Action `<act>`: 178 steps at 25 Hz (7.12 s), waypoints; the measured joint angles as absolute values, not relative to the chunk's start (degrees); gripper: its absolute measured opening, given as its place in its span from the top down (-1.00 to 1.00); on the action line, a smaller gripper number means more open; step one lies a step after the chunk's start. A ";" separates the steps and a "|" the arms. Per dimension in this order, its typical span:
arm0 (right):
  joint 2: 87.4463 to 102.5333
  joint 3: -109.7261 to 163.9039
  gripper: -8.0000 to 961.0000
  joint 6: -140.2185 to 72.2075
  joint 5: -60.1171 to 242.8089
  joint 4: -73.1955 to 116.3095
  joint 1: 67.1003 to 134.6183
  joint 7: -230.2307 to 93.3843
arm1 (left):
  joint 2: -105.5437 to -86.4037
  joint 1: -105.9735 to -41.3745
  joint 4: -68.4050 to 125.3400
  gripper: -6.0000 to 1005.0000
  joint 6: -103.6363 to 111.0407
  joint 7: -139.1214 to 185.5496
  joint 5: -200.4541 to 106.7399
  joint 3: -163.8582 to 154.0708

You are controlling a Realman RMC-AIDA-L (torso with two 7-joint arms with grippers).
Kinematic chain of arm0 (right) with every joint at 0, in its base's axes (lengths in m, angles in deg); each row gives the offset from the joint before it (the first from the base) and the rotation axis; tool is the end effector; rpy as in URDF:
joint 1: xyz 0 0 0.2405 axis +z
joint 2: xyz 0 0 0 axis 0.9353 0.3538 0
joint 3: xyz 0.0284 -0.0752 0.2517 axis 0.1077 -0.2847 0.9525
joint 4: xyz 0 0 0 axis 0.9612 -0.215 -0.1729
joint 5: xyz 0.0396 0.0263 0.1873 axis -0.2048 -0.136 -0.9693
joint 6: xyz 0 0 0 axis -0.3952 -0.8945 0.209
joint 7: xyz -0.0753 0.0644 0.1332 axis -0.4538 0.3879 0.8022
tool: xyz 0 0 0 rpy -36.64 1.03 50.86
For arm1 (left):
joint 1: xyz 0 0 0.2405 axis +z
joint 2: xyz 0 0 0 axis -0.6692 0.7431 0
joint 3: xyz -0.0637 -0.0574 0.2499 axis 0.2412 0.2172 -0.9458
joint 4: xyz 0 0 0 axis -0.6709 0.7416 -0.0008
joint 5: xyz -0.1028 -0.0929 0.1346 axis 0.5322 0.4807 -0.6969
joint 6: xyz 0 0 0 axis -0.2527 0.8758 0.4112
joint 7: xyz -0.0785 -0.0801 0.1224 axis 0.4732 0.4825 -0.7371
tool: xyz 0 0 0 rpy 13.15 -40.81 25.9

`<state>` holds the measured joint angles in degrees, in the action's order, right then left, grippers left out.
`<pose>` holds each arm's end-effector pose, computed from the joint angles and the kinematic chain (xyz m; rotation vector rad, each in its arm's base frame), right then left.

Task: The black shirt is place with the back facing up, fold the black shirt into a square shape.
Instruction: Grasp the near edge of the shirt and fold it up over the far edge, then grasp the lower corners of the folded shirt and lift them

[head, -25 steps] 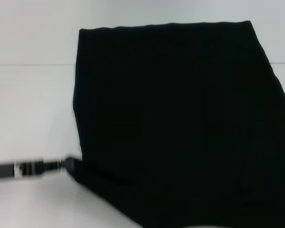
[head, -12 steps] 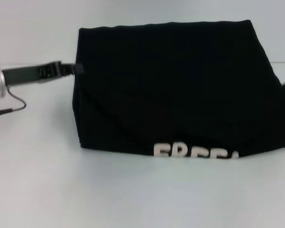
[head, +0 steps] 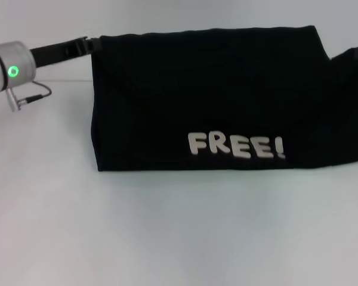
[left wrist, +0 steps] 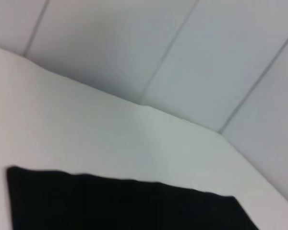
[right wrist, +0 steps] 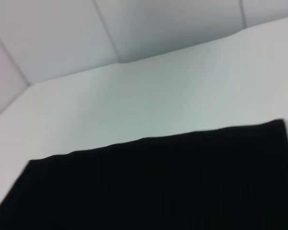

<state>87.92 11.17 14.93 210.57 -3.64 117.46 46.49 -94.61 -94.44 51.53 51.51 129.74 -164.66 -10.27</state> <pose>0.2753 0.4776 0.0959 -1.9932 1.2272 0.4911 -0.2307 0.4821 0.0350 -2.0060 -1.2334 -0.7614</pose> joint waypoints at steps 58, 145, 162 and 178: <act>96.55 10.04 -0.77 18.37 198.11 -12.62 102.07 33.71 | -102.44 -80.21 74.84 -0.29 80.74 123.18 -158.28 -23.17; 94.15 18.19 -0.74 35.69 194.76 -13.89 99.69 38.44 | -103.03 -80.56 67.83 0.96 57.89 131.25 -174.59 -35.89; 93.97 17.85 -0.74 35.33 194.78 -13.80 99.61 38.40 | -102.92 -79.84 68.71 0.87 59.58 133.33 -174.71 -35.53; 93.60 17.74 -0.74 35.80 194.99 -13.72 99.95 38.42 | -103.33 -80.78 67.97 -0.07 58.02 142.47 -174.62 -37.26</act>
